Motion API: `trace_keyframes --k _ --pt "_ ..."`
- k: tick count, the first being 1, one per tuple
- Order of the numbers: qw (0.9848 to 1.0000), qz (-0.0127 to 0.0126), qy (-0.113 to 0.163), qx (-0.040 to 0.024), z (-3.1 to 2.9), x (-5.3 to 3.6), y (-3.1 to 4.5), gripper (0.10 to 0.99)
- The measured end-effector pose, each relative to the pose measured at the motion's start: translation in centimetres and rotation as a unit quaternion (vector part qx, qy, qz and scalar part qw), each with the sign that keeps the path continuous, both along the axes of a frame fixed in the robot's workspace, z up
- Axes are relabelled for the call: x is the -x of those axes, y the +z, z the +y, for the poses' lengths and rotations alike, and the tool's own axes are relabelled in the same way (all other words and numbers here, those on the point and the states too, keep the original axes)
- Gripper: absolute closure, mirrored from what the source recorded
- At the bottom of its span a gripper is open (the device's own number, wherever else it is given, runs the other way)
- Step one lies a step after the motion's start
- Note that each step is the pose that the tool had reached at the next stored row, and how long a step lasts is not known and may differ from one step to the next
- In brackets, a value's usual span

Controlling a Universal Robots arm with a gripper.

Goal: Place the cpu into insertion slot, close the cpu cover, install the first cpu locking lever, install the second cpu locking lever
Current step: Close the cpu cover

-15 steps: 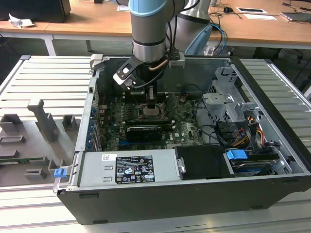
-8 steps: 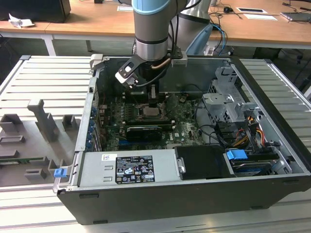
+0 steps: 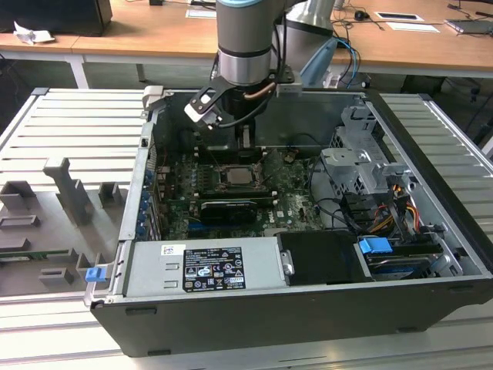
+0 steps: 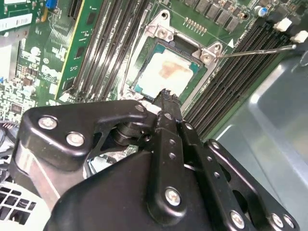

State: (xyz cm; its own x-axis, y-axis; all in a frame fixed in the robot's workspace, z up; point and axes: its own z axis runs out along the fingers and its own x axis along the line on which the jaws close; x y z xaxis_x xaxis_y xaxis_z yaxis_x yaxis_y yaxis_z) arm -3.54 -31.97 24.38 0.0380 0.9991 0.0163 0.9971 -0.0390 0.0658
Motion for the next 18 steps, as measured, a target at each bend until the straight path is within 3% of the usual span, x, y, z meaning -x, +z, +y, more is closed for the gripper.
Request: trace_keyframes --k 3,10,15,18 --pt "1.0 0.0004 0.0 0.0001 -0.01 -0.74 0.01 0.98" --pt "1.0 0.0003 0.0 -0.0001 0.0 -0.82 0.69 0.98" --pt "1.0 0.0005 0.0 0.0001 0.0 -1.35 0.77 0.98" --pt "1.0 0.0004 0.0 0.0001 0.0 -1.38 1.34 0.98"
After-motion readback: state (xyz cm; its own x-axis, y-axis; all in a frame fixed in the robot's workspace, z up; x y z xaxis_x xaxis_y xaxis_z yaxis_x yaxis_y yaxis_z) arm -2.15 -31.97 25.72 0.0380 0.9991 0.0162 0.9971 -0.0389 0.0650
